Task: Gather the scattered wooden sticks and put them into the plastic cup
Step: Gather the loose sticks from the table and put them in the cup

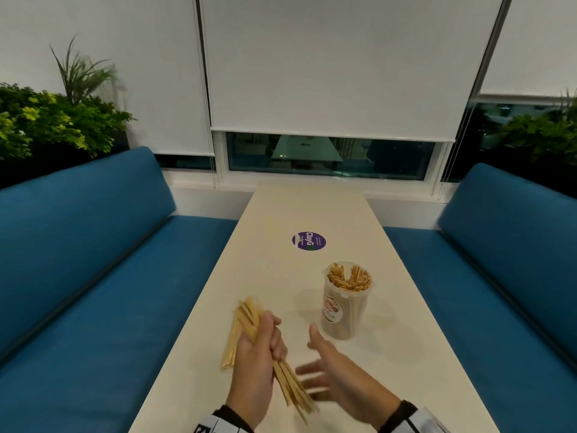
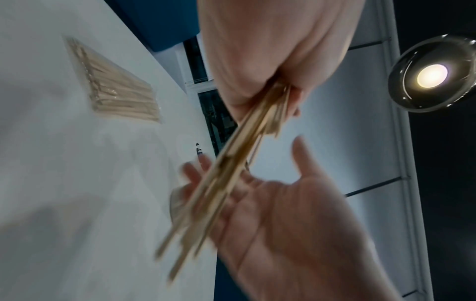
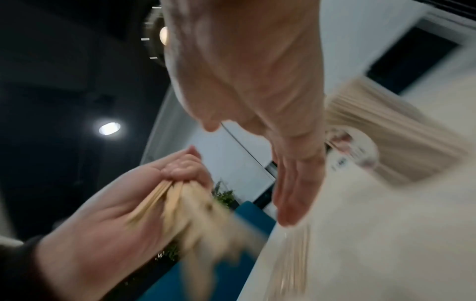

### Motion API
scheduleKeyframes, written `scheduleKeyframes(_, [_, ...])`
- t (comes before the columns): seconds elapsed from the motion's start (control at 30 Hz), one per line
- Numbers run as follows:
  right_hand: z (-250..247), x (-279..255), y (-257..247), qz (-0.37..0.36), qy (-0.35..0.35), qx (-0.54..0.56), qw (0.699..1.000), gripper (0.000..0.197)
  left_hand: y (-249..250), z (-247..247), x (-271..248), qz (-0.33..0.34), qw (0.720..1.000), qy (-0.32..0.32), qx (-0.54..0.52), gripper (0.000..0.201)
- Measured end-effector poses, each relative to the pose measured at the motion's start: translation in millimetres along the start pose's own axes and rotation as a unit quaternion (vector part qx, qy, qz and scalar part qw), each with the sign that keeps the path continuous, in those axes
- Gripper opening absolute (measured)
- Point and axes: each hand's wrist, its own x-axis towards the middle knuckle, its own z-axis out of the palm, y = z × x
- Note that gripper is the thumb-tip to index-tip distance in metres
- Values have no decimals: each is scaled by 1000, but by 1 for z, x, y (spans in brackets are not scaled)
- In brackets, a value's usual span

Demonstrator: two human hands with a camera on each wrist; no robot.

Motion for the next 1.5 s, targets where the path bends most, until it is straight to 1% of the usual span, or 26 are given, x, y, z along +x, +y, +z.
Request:
scheduleKeyframes(0.07, [-4,4,13,81,-25,117,990,73,5,1,0,63,997,20,27,35])
scheduleKeyframes(0.13, [-3,7,16,106,-33,192,975,70,7,4,1,118,991,33,61,35])
scheduleKeyframes(0.23, [7,4,5,65,-47,221,972,58,3,11,3,181,978,33,101,34])
scheduleKeyframes(0.3, [14,-2,-5,37,-76,228,970,59,-1,14,4,197,971,37,133,33])
scheduleKeyframes(0.37, [19,-8,-10,24,-105,228,968,56,-2,16,3,198,968,43,149,34])
scheduleKeyframes(0.43, [19,-8,-10,26,-113,217,969,52,-2,16,2,181,972,46,144,36])
scheduleKeyframes(0.5, [17,-6,-7,11,-97,154,983,57,-2,13,1,151,978,43,138,38])
scheduleKeyframes(0.53, [16,-4,-6,-21,-72,108,991,62,-2,12,1,136,980,35,141,37])
scheduleKeyframes(0.57, [14,-4,-6,-69,-50,61,994,66,-4,10,0,120,981,16,152,33])
scheduleKeyframes(0.63, [10,-7,-12,-160,-22,-13,987,68,-6,12,-3,69,981,-50,177,20])
scheduleKeyframes(0.7, [7,-14,-23,-200,-27,-54,978,52,-9,17,-5,18,972,-125,197,8])
scheduleKeyframes(0.73, [6,-16,-28,-202,-36,-68,976,41,-12,18,-5,5,963,-151,224,9])
scheduleKeyframes(0.8, [5,-18,-30,-218,-34,-87,971,29,-17,17,-5,-13,951,-167,259,14])
scheduleKeyframes(0.9, [8,-19,-27,-249,0,-95,964,25,-21,10,-3,-53,948,-182,256,25])
scheduleKeyframes(0.97, [10,-17,-23,-267,13,-112,957,31,-21,7,-2,-88,951,-180,234,26])
scheduleKeyframes(1.07, [14,-16,-20,-311,43,-159,936,36,-19,0,0,-112,953,-195,205,34])
scheduleKeyframes(1.1, [16,-16,-22,-328,55,-146,932,39,-20,-4,0,-130,947,-215,199,38])
scheduleKeyframes(1.17, [16,-21,-30,-364,77,-95,923,45,-21,-9,0,-188,935,-255,160,47])
scheduleKeyframes(1.2, [16,-24,-37,-381,81,-62,919,46,-23,-11,1,-218,937,-248,118,47])
scheduleKeyframes(1.23, [16,-27,-42,-395,81,-32,914,46,-25,-13,1,-253,941,-219,58,50])
scheduleKeyframes(1.27, [16,-30,-47,-408,79,-7,909,46,-27,-14,1,-286,940,-184,-22,60])
scheduleKeyframes(1.3, [17,-32,-50,-420,78,10,904,46,-28,-15,2,-308,933,-148,-114,70])
scheduleKeyframes(1.33, [18,-33,-51,-430,80,20,899,46,-29,-14,2,-319,920,-118,-196,75])
scheduleKeyframes(1.37, [21,-32,-49,-432,82,24,898,45,-27,-12,2,-325,905,-99,-257,73])
scheduleKeyframes(1.43, [28,-28,-41,-423,83,21,902,43,-25,-6,3,-320,884,-90,-328,64])
scheduleKeyframes(1.5, [33,-24,-32,-404,89,11,910,34,-20,4,3,-308,884,-101,-337,51])
